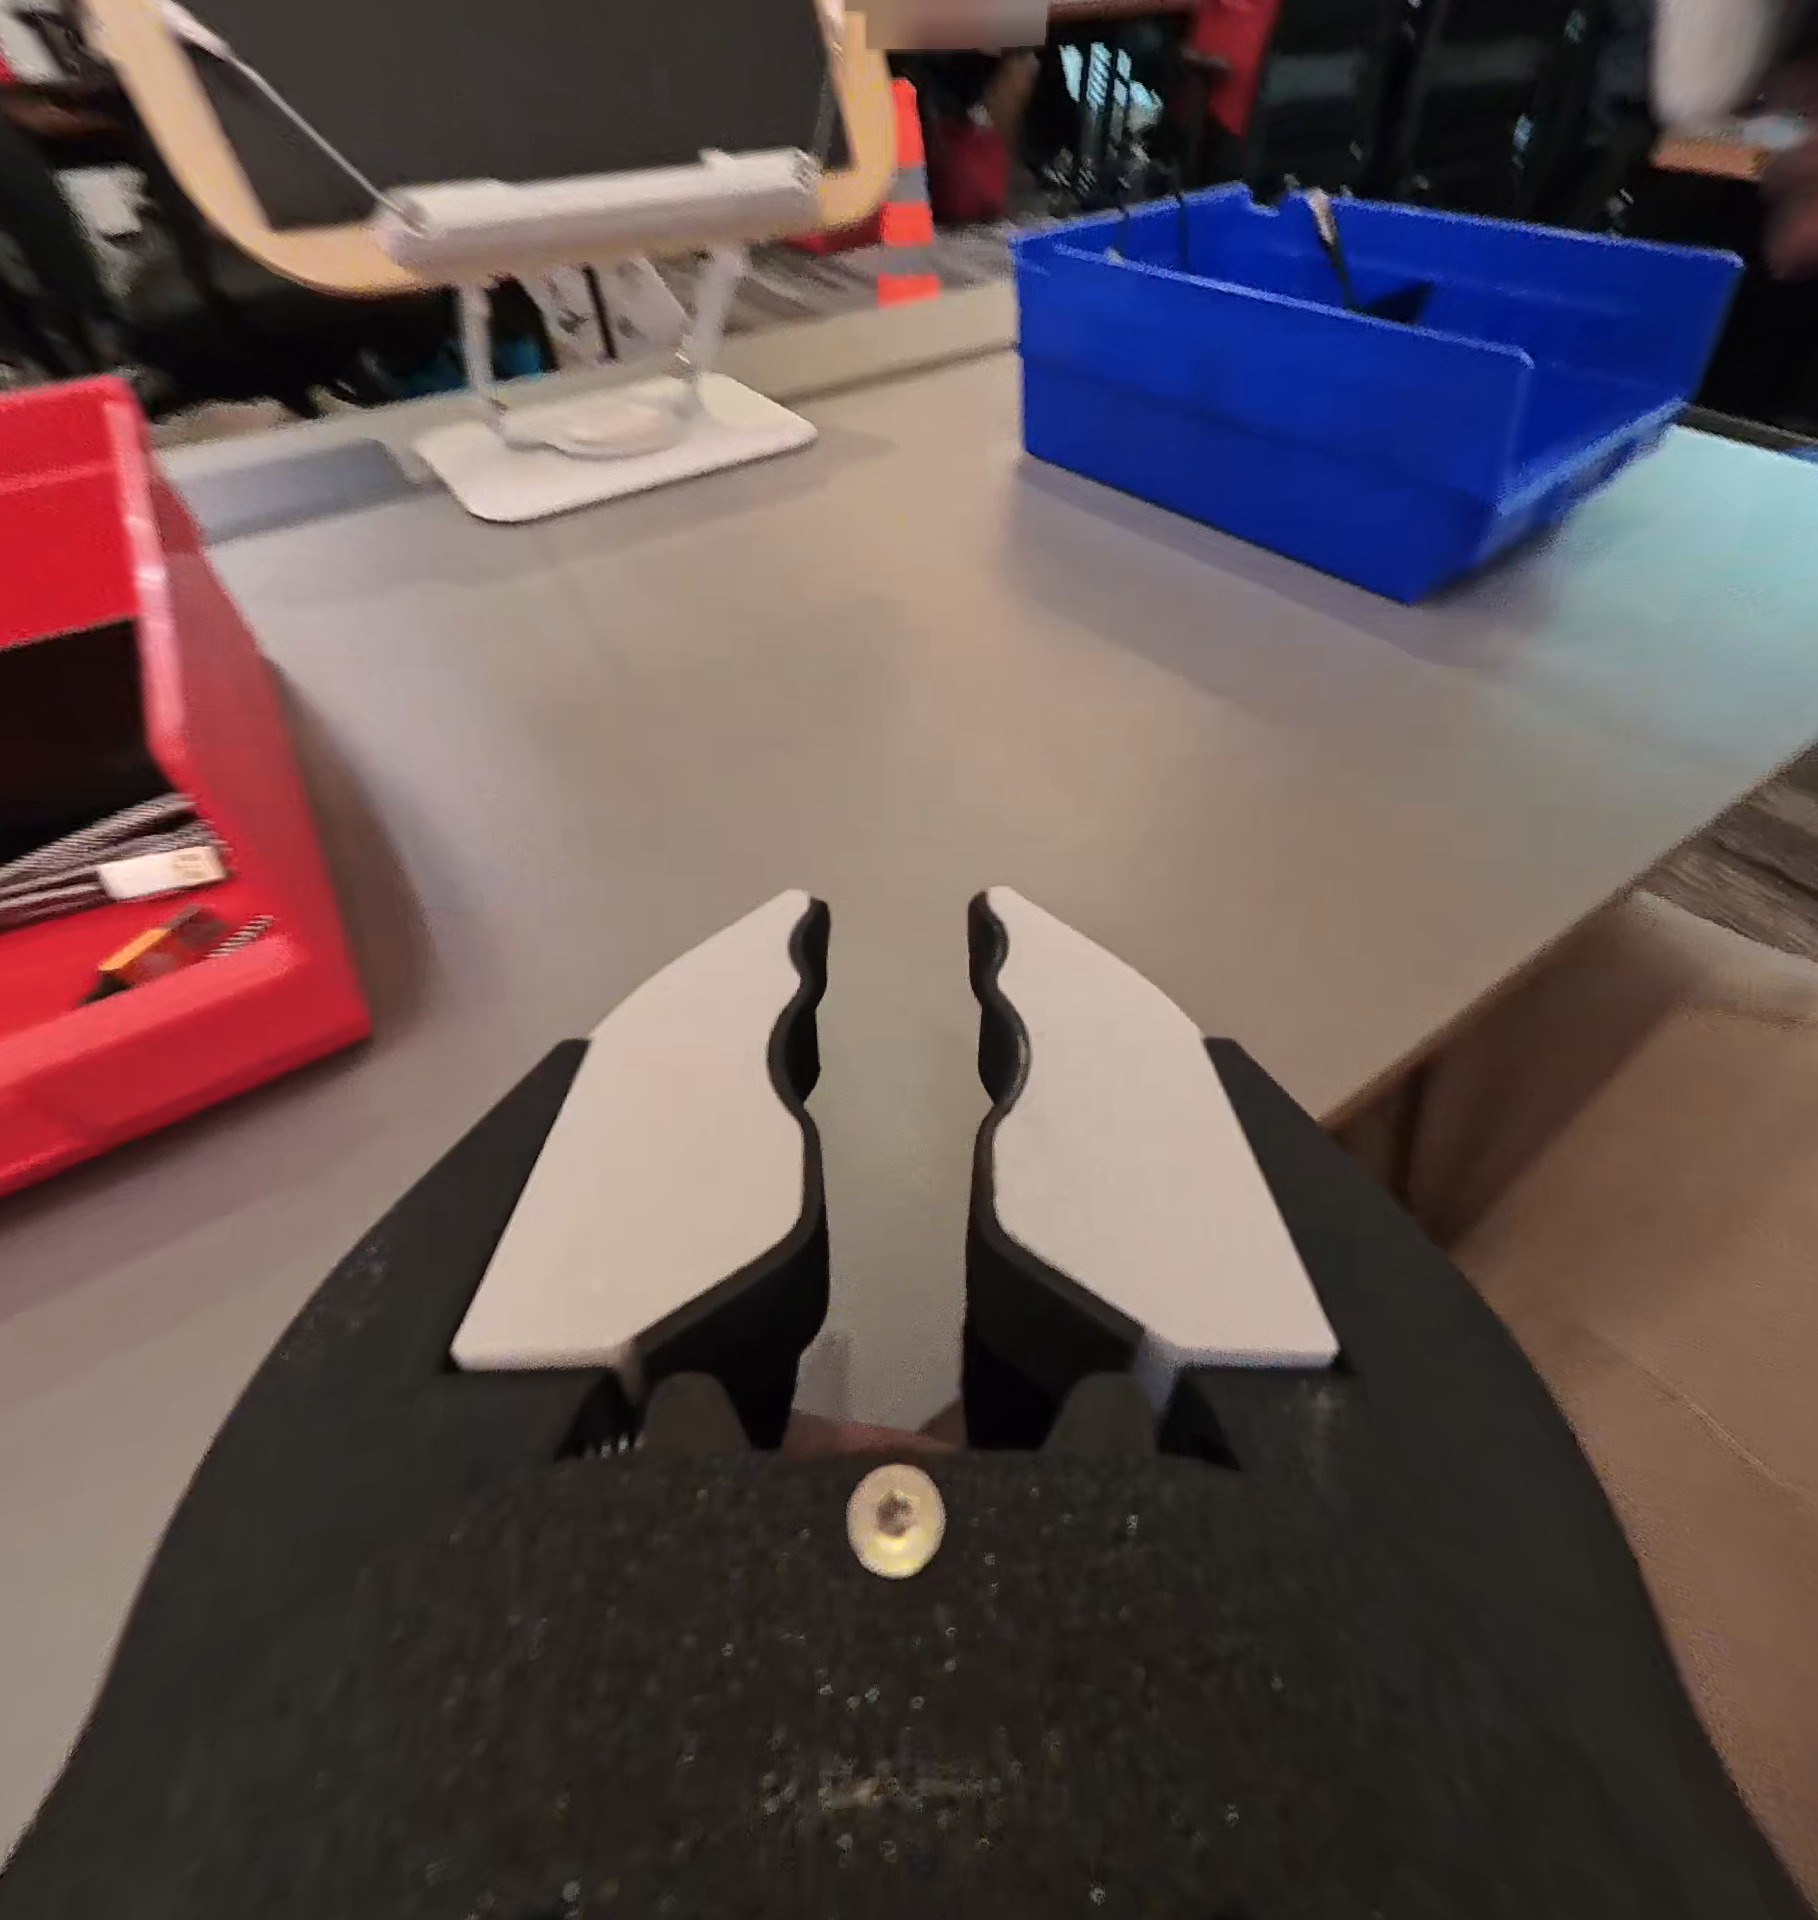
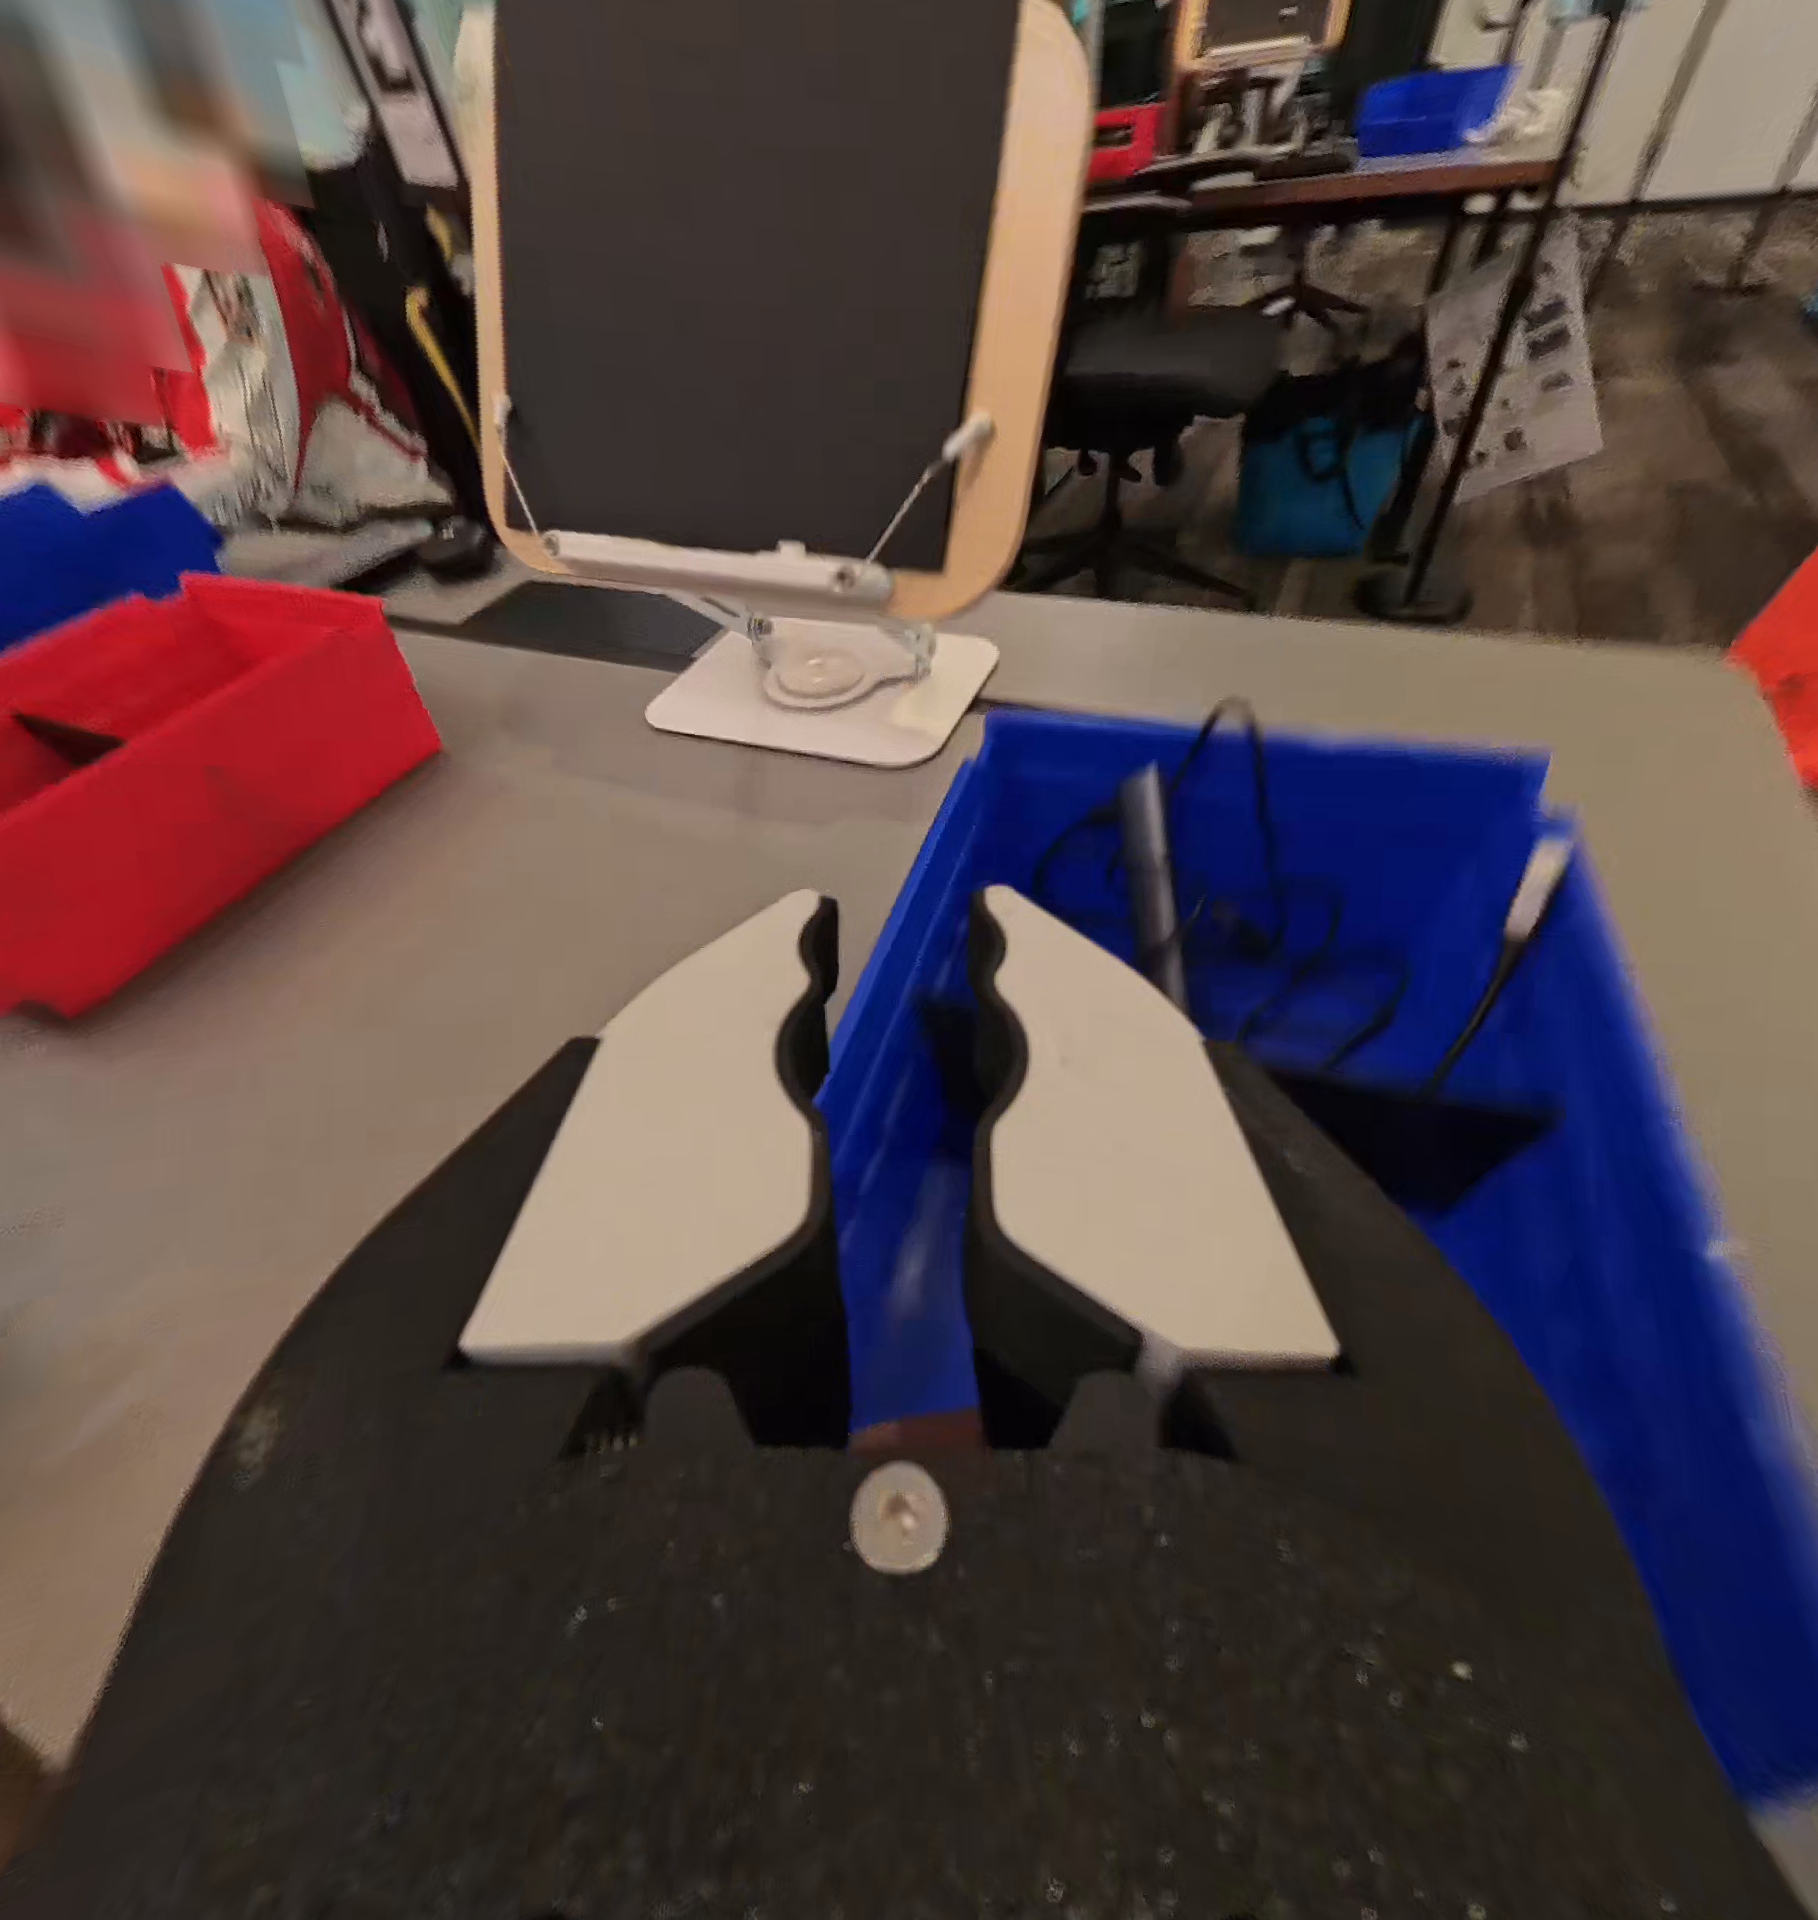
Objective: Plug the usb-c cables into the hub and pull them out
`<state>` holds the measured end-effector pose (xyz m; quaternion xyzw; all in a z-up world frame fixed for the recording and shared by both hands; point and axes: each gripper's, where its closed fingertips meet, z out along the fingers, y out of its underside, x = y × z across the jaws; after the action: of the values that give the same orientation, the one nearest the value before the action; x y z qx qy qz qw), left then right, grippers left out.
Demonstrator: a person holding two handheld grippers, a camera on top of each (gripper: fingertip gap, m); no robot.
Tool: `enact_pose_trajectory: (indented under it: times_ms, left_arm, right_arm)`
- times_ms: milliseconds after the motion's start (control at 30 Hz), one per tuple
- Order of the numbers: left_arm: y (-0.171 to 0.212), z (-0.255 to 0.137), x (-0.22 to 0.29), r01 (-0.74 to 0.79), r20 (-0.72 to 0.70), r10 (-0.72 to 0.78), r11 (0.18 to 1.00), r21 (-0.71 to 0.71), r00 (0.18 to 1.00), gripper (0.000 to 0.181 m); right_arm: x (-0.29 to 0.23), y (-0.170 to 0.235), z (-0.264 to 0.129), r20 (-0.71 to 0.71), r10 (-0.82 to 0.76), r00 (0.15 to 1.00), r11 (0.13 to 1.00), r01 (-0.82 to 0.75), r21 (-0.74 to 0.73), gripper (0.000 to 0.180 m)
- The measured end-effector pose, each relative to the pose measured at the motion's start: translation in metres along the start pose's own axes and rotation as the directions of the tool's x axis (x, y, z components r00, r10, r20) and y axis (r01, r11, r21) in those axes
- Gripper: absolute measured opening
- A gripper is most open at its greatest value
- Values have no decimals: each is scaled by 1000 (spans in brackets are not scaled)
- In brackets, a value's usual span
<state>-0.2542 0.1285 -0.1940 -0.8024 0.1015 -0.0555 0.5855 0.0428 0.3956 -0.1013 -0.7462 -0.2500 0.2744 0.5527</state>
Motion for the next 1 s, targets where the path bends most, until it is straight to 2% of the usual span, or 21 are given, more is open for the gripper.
enact_pose_trajectory:
  times_ms: [33,100,233,333,533,633,733,800,867,967,1000]
  left_arm:
    - [-3,-3,-7,3,20,-4,1000,18,1000,25]
    - [-3,-7,-17,5,32,-6,1000,27,999,25]
    - [4,-12,-28,57,4,-57,998,16,998,25]
    - [4,-14,-25,131,-67,-130,991,22,989,25]
    - [5,-10,-23,248,-161,-244,969,4,956,26]
    - [7,-9,-25,252,-147,-250,968,-8,957,26]
    - [4,-9,-21,316,-217,-310,949,-8,926,26]
    - [1,-11,-31,287,-220,-281,958,-3,934,26]
    - [-4,-13,-49,179,-210,-177,984,-13,961,26]
    - [-10,-14,-107,-1,-111,-18,985,-170,994,26]
    - [-14,-12,-124,-52,-123,25,974,-223,992,26]
  right_arm:
    - [-9,27,-13,-23,97,995,995,-97,17,24]
    - [-37,71,-34,18,243,970,968,-244,56,26]
    - [-83,128,-59,39,294,955,952,-297,75,27]
    - [-114,133,-56,150,242,959,969,-246,7,27]
    - [-123,141,-40,140,31,990,998,-24,-50,26]
    - [-127,143,-42,165,56,985,997,-48,-57,25]
    - [-126,143,-47,180,96,979,994,-86,-60,25]
    - [-122,142,-50,181,124,976,992,-116,-52,25]
    - [-120,141,-50,193,160,968,987,-154,-48,25]
    - [-121,143,-50,227,222,948,975,-211,-72,25]
    - [-123,143,-50,239,250,938,968,-238,-78,25]
